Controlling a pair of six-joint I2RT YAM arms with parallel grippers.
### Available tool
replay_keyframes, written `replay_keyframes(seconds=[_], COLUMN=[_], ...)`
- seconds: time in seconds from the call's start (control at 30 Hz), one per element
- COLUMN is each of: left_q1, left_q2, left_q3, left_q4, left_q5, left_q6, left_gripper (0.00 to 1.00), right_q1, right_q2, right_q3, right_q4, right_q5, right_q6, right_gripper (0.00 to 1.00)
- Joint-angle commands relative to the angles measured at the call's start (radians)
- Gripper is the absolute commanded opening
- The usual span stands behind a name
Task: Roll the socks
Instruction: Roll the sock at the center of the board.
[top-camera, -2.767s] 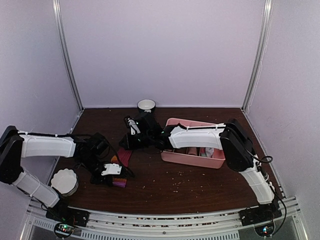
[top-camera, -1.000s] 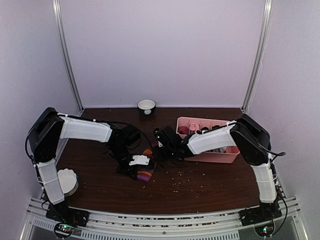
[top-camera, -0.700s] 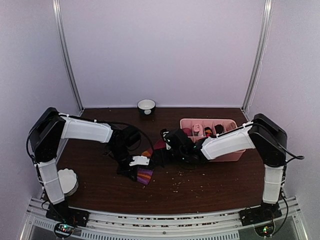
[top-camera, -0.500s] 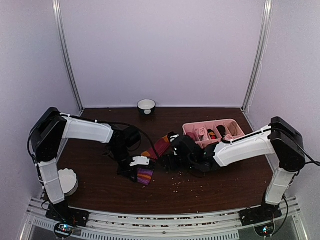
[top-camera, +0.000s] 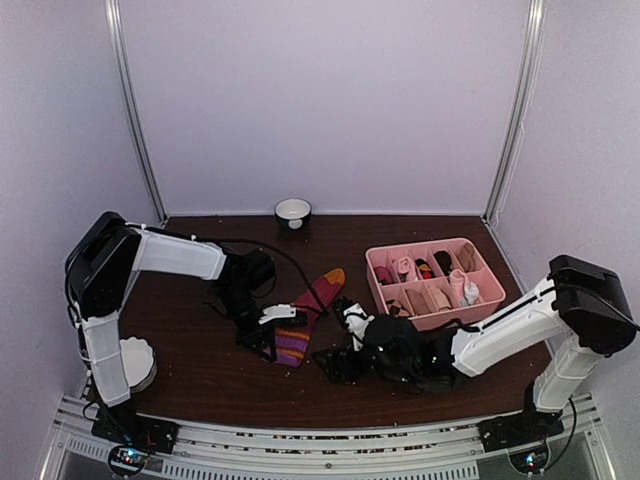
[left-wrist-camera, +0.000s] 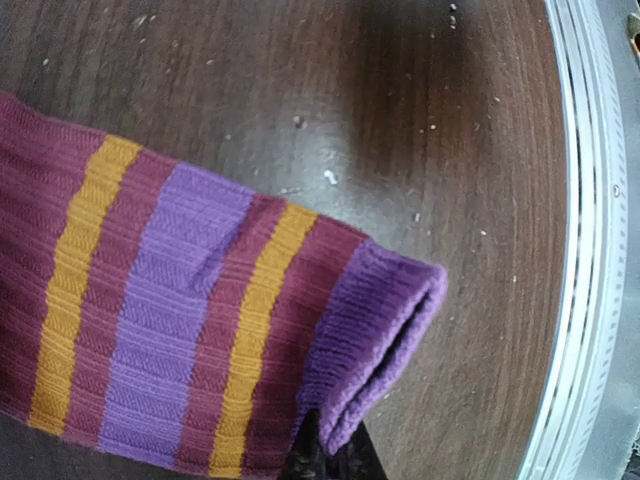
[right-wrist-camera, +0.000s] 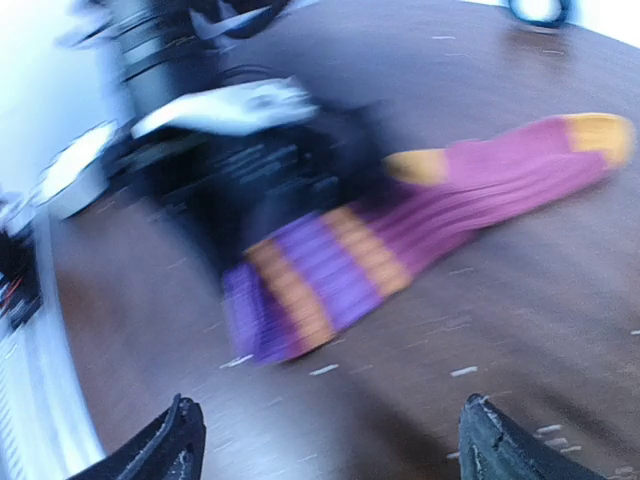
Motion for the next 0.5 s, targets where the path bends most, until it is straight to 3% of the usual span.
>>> replay_keyframes(seconds=[0.0,0.27,0.47], left_q1=[0.012,0.008,-0.001], left_q2=[0.027,0.043,0.032], left_q3=[0.033,0.039,0.019], left_q4=[-0.023,-0.018,-0.018], left_q5=[0.032,0.003,0.006], left_q6=[-0.032,-0.052,-0.046], left_gripper=[0.02,0.07,0.14], right_q1=[0.034,0.007,-0.034], right_q2=[0.085,0.285,0.349], right_q3=[-0.096,0.076,0.172], right_q4=[0.388,0.385,0.33], right_q5=[-0.215,-0.351,-0.416], right_q6=[-0.143,-0.131,-0.08], right_gripper=[0.81,0.61,0.55])
